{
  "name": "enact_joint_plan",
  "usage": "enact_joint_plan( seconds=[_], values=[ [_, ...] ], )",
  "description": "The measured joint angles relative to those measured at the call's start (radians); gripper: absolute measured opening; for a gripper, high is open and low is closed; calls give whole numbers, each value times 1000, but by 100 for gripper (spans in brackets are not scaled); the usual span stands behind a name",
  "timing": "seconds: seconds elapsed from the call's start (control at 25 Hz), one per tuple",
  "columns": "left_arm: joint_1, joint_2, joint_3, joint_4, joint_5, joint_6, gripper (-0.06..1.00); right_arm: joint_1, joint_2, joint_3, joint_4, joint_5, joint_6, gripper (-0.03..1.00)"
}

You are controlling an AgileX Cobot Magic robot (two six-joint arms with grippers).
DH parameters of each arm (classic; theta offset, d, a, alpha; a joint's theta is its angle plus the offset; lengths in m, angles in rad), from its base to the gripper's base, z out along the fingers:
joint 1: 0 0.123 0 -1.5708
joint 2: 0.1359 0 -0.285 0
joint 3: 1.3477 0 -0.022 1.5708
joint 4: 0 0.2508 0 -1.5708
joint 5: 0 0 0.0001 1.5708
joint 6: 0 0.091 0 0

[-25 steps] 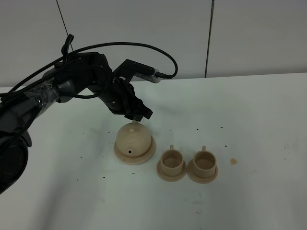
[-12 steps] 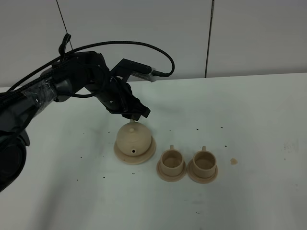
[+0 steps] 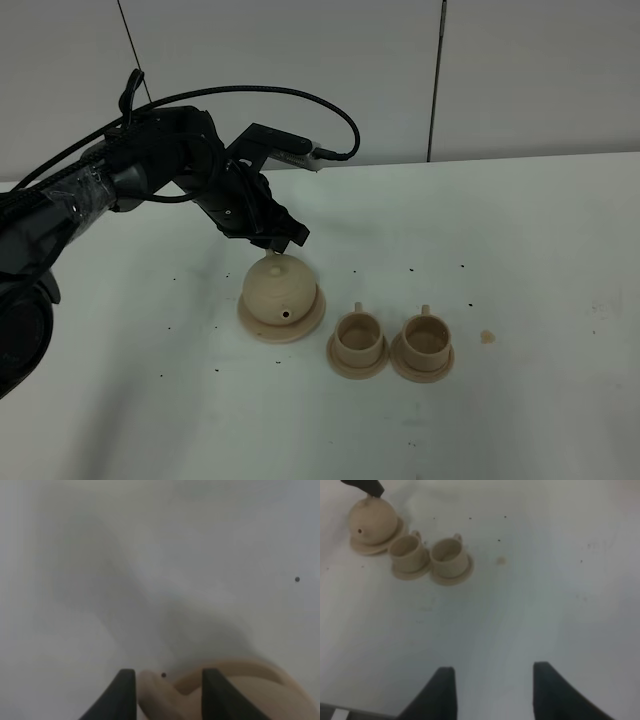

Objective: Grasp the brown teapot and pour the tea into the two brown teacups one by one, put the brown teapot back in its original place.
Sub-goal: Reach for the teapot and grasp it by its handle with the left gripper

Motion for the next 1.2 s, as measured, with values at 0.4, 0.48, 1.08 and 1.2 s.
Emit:
enact_joint_plan(
  seconds=[0.4,0.48,1.08,1.2],
  values=[
    [0,0,0,0,-19,0,38,0,0,0,0,0,0,35],
    [0,0,0,0,-19,0,38,0,0,0,0,0,0,35],
    [0,0,0,45,-23,-30,38,0,0,0,0,-2,0,35],
    [0,0,0,45,-21,-33,38,0,0,0,0,-2,0,35]
  ],
)
